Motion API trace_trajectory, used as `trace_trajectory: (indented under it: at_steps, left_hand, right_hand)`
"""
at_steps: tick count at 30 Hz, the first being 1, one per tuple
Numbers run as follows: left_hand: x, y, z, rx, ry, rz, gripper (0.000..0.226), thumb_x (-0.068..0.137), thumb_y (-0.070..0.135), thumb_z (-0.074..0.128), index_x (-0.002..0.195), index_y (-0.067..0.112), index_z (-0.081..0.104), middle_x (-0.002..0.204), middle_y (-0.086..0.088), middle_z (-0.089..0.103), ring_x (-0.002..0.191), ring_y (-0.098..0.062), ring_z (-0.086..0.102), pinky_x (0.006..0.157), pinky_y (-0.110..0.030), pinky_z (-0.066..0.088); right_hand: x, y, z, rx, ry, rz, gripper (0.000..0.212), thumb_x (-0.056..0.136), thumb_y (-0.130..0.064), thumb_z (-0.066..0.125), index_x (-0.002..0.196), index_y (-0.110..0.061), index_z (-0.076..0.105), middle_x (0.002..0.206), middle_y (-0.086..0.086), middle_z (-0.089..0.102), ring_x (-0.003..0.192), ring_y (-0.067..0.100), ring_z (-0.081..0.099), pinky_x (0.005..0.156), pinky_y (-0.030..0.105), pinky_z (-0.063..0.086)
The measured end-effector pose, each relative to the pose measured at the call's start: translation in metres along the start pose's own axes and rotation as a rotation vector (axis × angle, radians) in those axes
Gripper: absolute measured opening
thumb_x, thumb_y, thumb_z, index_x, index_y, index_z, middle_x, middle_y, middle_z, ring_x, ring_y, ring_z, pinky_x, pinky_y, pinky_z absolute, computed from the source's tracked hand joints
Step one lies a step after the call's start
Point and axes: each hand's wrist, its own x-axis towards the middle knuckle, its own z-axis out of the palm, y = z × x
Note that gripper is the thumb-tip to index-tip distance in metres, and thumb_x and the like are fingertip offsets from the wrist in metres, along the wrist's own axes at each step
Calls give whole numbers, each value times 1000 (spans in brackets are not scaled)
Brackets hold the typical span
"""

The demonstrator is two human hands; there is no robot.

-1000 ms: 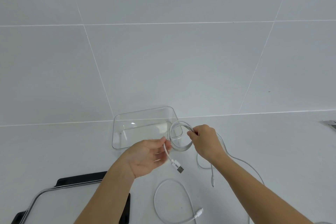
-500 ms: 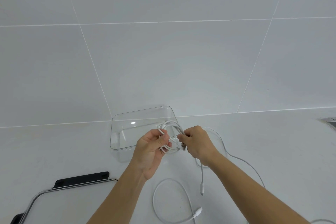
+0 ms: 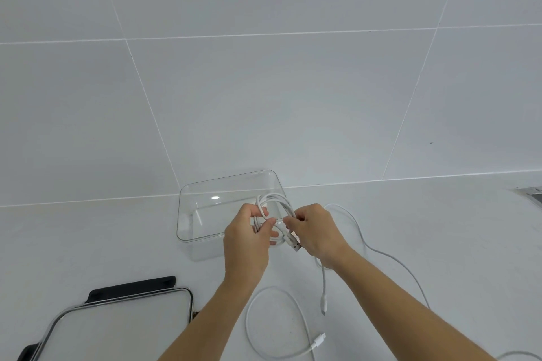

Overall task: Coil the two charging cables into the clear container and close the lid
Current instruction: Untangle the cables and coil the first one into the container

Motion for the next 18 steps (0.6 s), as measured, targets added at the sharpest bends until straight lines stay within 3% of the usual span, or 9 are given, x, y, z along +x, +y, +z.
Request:
trace_trajectory:
  at_steps: [3,7,11,14,18]
  left_hand:
    - [4,-2,-2,18,28,-24,26,86,-1,56,92,17,39,92,1,66,53,-19,68,55,-41,57]
    - [11,-6,-6,103,36,-58,35,80,-5,49,90,24,33,91,1,69,67,-29,68,60,-45,55]
    - [11,-7,-6,187,46,-41,27,81,-8,43,91,16,38,75,2,66,54,-23,58,45,-26,44]
    - [11,-11,-8,164,-9,-70,21,83,-4,44,90,15,39,76,4,68,60,-28,62,52,-34,44]
    - [10,-10,-15,-89,-223,-184,18,87,11,60,99,13,47,89,-1,71,75,-10,71,65,-22,45]
  right_hand:
    - [-1,3,2,-14,-17,0,35,90,-13,53,58,-8,38,53,5,31,44,15,24,39,21,21]
    - [-3,4,6,8,-31,2,29,88,-13,53,62,-8,41,59,9,32,47,16,23,41,24,20]
    - [-5,2,9,28,-66,-13,24,88,-14,54,65,-9,46,65,11,34,50,18,25,43,25,20]
    - [-5,1,8,18,-60,-26,25,88,-14,53,65,-9,45,63,10,34,49,18,25,42,24,21]
    - [0,6,1,51,-41,3,21,88,-13,54,67,-9,49,62,9,33,46,16,23,40,22,20]
